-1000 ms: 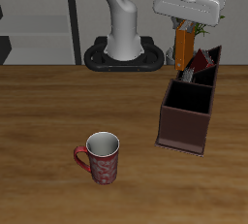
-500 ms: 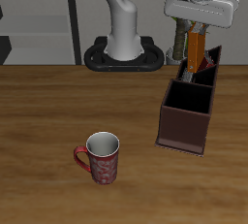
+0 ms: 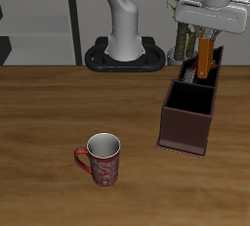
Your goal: Place the striped book into the left desk caddy's front compartment and place the red book into the left desk caddy's left compartment and place the orange book into the left desk caddy's back compartment
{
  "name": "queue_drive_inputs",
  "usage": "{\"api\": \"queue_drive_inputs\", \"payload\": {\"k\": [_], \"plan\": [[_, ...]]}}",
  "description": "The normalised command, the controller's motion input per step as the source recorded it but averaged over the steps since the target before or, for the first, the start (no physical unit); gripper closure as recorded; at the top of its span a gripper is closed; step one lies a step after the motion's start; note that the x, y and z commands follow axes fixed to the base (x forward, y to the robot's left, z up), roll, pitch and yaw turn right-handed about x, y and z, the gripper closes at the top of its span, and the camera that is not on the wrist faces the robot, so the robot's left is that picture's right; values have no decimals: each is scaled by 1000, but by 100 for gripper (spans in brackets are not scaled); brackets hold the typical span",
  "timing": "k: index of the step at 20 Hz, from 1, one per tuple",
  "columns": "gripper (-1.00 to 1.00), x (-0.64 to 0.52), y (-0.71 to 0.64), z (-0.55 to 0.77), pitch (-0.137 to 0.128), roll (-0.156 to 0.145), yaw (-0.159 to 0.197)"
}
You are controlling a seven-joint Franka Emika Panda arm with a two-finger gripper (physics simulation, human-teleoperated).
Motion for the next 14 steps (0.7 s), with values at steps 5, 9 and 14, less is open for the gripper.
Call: {"api": "queue_drive_inputs", "payload": {"k": [5, 9, 14], "plan": [[100, 175, -6, -71, 29, -30, -13], [100, 44, 48, -119, 30, -5, -29], [100, -1, 104, -84, 20, 18, -12]]}}
